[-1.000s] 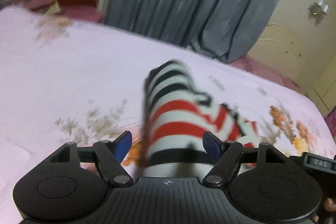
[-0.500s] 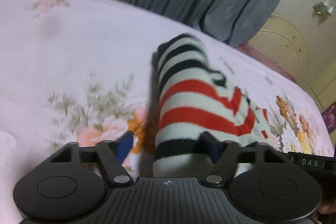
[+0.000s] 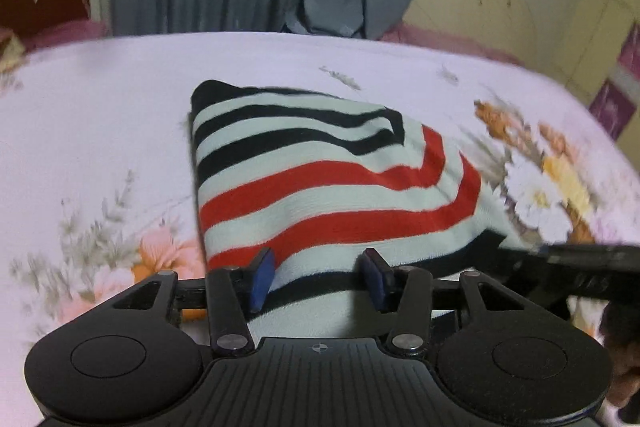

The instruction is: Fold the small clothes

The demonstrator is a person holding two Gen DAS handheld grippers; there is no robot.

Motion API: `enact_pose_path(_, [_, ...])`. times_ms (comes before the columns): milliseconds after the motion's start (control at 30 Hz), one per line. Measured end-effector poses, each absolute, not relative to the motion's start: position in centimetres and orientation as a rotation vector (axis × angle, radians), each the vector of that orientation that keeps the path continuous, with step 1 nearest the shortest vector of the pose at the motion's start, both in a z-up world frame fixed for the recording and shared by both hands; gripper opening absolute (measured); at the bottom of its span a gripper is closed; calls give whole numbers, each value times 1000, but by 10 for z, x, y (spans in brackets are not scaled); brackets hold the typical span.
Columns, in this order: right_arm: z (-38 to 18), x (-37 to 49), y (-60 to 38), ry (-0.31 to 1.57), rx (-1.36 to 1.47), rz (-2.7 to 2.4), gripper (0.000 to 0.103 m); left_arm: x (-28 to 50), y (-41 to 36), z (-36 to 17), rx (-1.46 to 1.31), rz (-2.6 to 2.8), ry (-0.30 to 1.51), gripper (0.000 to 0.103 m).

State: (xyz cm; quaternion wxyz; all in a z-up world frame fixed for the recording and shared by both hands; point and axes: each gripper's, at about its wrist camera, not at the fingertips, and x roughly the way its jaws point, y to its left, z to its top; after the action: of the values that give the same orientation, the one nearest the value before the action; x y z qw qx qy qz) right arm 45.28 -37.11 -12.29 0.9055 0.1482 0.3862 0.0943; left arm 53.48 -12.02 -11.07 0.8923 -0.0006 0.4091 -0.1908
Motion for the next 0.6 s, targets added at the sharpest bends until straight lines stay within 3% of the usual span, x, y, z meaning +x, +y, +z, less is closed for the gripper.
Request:
enact_pose_path(133, [-123,456,-377,809,344,211,28,535,-104,-104,-50,-429,837,47])
enact_pose_path(367, [-107,444,-369,715,307,210,20,536,-88,-107,-158,-456,806,47])
enact_pose_path(600, [-130,448,-386,771,340,159,21,530,-127,-111,55,-431,839,47])
